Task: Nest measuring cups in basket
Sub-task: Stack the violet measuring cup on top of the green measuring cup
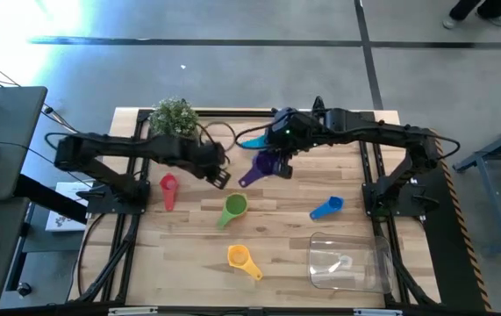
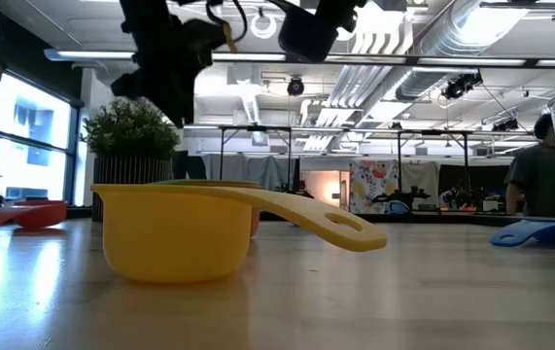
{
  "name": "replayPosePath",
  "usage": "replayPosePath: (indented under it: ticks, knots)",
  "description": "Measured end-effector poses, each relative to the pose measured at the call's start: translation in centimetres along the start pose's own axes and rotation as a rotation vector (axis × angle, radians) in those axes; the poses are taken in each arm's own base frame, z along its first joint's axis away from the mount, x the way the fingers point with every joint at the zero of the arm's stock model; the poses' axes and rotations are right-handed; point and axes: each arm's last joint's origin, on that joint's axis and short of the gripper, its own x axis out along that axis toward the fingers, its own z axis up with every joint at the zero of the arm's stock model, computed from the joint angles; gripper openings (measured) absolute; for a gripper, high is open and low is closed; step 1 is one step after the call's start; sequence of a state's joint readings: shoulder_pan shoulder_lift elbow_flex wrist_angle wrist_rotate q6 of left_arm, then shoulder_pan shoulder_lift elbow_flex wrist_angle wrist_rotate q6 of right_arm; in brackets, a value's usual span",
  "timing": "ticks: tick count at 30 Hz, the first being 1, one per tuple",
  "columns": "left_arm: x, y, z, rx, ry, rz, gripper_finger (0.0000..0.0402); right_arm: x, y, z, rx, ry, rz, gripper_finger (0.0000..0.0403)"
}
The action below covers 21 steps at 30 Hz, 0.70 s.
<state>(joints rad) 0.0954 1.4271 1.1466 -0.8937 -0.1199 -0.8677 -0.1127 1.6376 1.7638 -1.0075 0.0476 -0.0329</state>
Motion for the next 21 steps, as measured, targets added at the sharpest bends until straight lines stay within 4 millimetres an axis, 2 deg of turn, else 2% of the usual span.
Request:
replayPosePath:
  ticks: [4, 10, 16, 21]
  knots:
    - [-2.5, 1.1, 0.7, 0.017, -0.08, -0.062, 0.0078, 0.7, 1.1, 0.2, 0.01, 0.003, 0.021, 0.0]
    - [-6.4, 2.9, 0.9, 0.032, -0.201, -0.152, 0.0078, 2.9, 2.7, 0.8, 0.03, -0.013, 0.051, 0.0]
    - [-9.9, 4.6, 0.0, 0.025, -0.3, -0.236, 0.0078, 5.8, 3.7, 2.0, 0.054, -0.087, 0.131, 0.0]
    - [-12.1, 5.7, -0.8, 0.023, -0.362, -0.293, 0.0078, 7.2, 3.8, 3.2, 0.051, -0.187, 0.142, 0.0]
